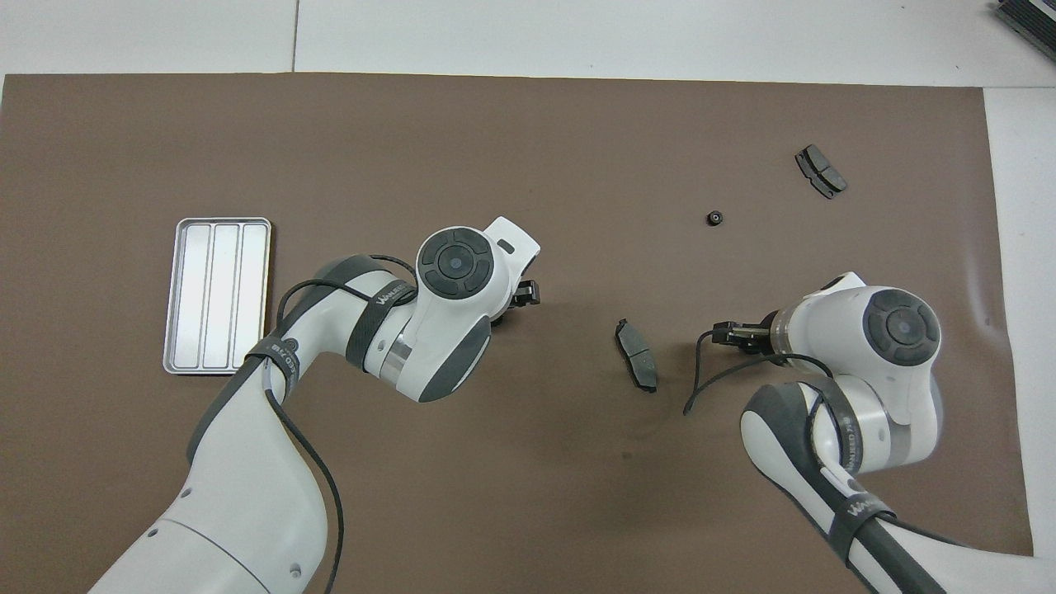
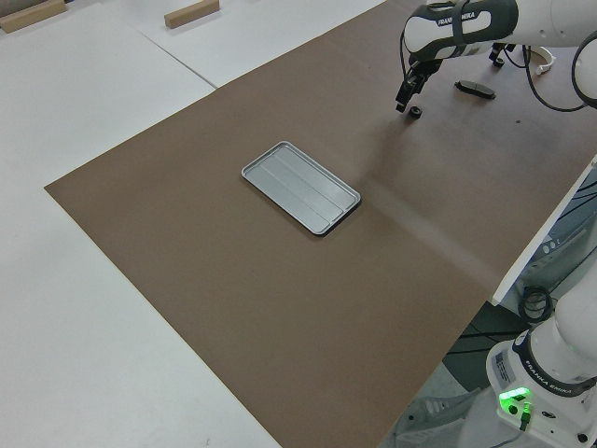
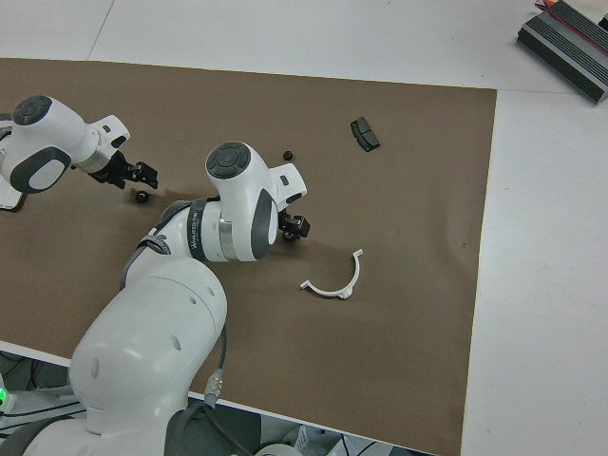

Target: Pick bearing gear from pile to tray

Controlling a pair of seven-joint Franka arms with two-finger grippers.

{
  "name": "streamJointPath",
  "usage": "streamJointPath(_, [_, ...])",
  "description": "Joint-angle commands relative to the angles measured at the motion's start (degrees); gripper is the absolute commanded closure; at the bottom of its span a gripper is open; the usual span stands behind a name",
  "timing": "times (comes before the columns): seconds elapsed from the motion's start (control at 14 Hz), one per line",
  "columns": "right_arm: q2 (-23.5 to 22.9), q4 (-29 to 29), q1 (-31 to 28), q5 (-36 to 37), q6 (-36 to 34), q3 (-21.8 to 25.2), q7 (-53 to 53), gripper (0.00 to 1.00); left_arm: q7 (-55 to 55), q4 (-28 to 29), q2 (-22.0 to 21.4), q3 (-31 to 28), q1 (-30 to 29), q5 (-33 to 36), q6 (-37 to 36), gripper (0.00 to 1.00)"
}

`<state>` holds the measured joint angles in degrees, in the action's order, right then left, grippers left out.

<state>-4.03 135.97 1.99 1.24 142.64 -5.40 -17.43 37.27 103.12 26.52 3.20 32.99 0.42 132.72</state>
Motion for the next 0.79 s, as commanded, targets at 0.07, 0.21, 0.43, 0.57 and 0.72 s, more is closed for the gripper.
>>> streamJointPath(0.07, [-0.2,1.5,-2.3,-1.4,1.9,-0.6,3.4,0.18,-3.2,2.8,-1.6,-0.7,0.8,0.7,1.2,0.07])
streamJointPath(0.21, [-0.2,2.1,-2.7,-1.4,2.1,-0.6,3.5,0.26,-3.2,3.0,-1.7,-0.7,0.8,0.6,1.1,0.18])
streamJointPath(0.43, [-0.1,2.8,-2.8,-1.4,3.0,-0.6,3.4,0.40,-3.3,3.2,-1.8,-0.5,0.8,0.6,1.0,0.25])
streamJointPath(0.57, [-0.1,2.8,-2.7,-1.4,3.2,-0.6,2.8,0.48,-3.0,3.7,-2.3,-0.4,1.5,0.5,0.8,0.32])
streamJointPath(0.72, [-0.1,2.8,-2.5,-1.4,3.3,-0.6,2.8,0.52,-2.4,4.0,-2.6,-0.4,2.1,0.2,0.3,0.40])
